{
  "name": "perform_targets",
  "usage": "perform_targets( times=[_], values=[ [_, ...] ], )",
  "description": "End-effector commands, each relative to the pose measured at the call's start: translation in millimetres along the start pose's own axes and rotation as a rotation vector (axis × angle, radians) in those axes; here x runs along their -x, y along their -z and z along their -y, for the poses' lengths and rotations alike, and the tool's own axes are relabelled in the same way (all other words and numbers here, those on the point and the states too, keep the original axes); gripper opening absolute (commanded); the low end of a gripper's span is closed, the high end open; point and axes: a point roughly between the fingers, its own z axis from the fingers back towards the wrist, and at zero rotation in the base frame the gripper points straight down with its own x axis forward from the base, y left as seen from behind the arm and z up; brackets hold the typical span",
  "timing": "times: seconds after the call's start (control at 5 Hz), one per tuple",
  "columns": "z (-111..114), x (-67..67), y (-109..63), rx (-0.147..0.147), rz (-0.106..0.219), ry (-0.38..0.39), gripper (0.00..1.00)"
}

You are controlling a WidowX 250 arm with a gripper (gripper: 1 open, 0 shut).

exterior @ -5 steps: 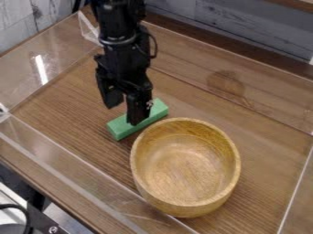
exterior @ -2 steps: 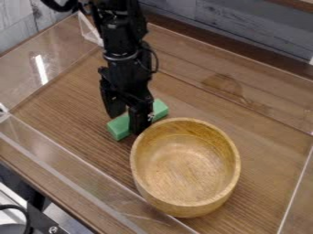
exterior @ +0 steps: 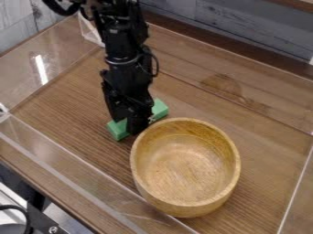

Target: Put the green block in the brown bowl

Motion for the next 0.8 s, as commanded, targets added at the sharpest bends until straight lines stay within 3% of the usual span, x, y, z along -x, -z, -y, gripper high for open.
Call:
perform_targets(
  times=[0.0, 0.4, 0.6],
  values=[
    [-5.4, -5.2, -8.7, -0.015, 0.027, -0.006, 0.00],
    [-9.2, -11.5, -16.0, -0.017, 0.028, -0.006, 0.00],
    [-11.4, -13.9, -16.0, -0.018, 0.027, 0.005, 1.00]
  ],
)
